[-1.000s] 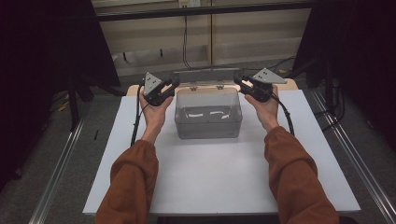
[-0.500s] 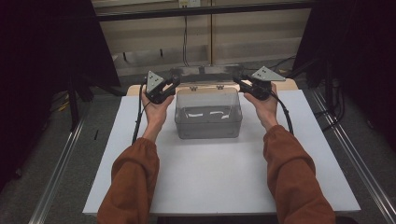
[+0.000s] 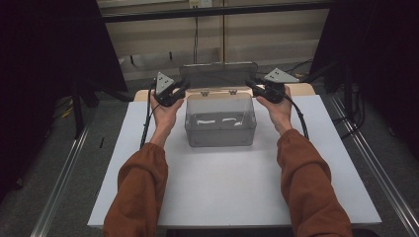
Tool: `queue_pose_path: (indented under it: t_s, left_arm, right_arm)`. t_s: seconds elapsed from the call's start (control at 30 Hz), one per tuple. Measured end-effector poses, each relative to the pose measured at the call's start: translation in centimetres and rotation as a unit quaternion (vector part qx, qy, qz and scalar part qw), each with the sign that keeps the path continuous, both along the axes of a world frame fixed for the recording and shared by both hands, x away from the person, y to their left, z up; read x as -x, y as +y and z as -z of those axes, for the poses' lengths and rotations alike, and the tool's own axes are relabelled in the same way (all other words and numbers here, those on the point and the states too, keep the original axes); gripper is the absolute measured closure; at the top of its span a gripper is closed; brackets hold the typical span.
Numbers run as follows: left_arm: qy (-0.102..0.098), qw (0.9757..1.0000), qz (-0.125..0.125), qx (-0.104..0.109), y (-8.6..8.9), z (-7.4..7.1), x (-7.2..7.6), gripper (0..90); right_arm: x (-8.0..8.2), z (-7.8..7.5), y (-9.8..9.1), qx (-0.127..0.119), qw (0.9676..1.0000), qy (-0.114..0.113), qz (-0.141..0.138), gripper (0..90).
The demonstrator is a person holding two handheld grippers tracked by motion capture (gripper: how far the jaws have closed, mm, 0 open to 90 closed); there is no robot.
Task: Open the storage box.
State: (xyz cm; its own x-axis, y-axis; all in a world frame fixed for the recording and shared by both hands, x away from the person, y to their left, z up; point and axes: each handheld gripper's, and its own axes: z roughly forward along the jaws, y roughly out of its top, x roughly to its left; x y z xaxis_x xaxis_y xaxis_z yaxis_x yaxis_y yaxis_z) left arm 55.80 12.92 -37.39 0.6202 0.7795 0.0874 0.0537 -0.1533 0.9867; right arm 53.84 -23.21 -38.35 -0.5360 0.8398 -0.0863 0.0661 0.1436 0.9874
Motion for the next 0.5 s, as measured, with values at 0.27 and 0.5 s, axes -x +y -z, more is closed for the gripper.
queue_pose_path:
  t_s: [0.27,0.5]
  left_arm:
    - [0.009,1.0000,-0.002,-0.001,0.0,0.3,-0.5,74.6]
    - [0.026,0.9996,-0.006,-0.005,0.1,1.3,-1.1,74.4]
  right_arm:
    - [-0.8,0.8,0.0,-0.011,0.9998,0.015,0.001,68.3]
    - [-1.1,1.2,0.0,-0.011,0.9997,0.023,0.002,69.0]
